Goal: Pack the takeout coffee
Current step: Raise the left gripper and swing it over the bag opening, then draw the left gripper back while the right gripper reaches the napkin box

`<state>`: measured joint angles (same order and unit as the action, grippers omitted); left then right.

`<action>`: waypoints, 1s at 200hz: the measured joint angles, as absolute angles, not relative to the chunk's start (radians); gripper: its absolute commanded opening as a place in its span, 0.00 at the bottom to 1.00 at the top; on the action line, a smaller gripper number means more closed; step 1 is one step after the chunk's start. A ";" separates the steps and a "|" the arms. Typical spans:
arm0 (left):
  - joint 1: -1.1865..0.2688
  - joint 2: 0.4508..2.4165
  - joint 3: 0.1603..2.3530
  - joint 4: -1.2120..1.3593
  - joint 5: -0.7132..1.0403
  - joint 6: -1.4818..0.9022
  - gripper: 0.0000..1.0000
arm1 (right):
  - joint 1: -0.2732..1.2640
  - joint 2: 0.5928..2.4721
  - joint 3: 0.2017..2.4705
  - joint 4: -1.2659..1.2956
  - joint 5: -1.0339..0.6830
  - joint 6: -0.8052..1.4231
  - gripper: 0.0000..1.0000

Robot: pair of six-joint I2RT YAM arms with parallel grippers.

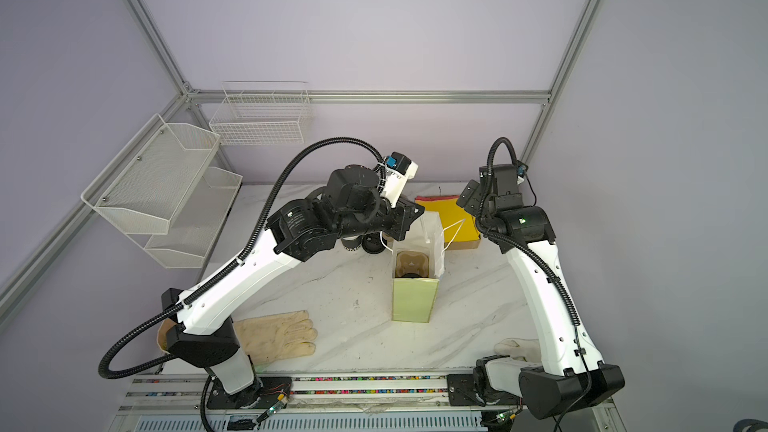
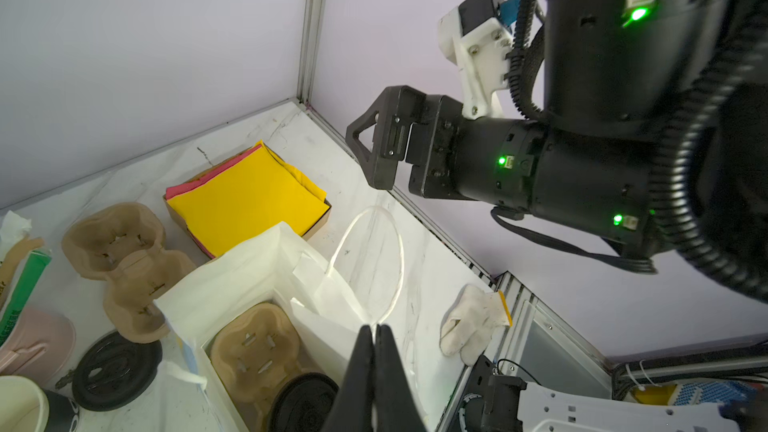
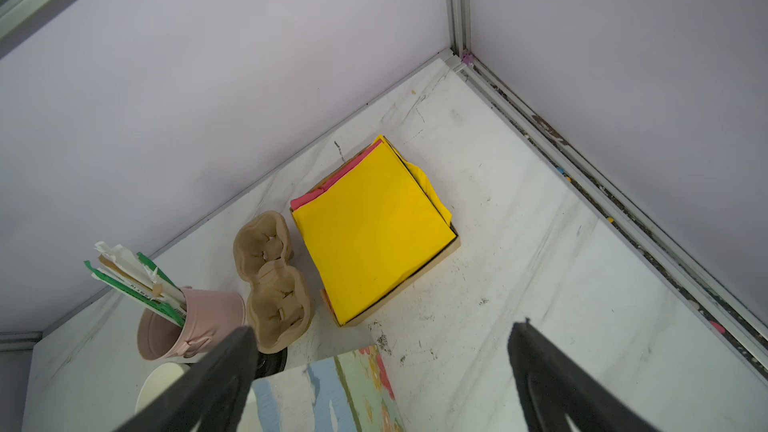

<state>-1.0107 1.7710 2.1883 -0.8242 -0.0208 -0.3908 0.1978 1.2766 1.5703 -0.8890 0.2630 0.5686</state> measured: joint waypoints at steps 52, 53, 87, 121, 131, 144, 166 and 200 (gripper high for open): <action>-1.010 1.831 2.126 -0.822 -0.062 -0.355 0.00 | 0.185 1.296 1.503 -0.847 0.190 0.568 0.97; -1.010 1.831 2.125 -0.822 -0.063 -0.355 0.00 | 0.184 1.297 1.500 -0.846 0.188 0.568 0.97; -1.010 1.839 2.039 -0.774 -0.103 -0.326 0.00 | 0.174 1.299 1.451 -0.818 0.140 0.569 0.97; -1.010 1.877 1.999 -0.733 -0.116 -0.308 0.14 | 0.162 1.312 1.415 -0.789 0.104 0.582 0.97; -1.010 1.891 1.998 -0.724 -0.122 -0.303 0.14 | 0.157 1.321 1.411 -0.786 0.096 0.592 0.97; -1.008 1.901 1.998 -0.721 -0.133 -0.291 0.20 | 0.149 1.339 1.409 -0.778 0.085 0.603 0.97; -1.001 1.901 1.999 -0.716 -0.150 -0.270 0.40 | 0.132 1.388 1.409 -0.768 0.067 0.625 0.97; -0.975 1.900 2.019 -0.739 -0.174 -0.228 0.67 | 0.102 1.468 1.402 -0.739 0.038 0.659 0.97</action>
<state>-0.9749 1.8999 2.0190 -0.7387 -0.1741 -0.2279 0.1024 1.4681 1.4021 -0.7391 0.0380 0.6594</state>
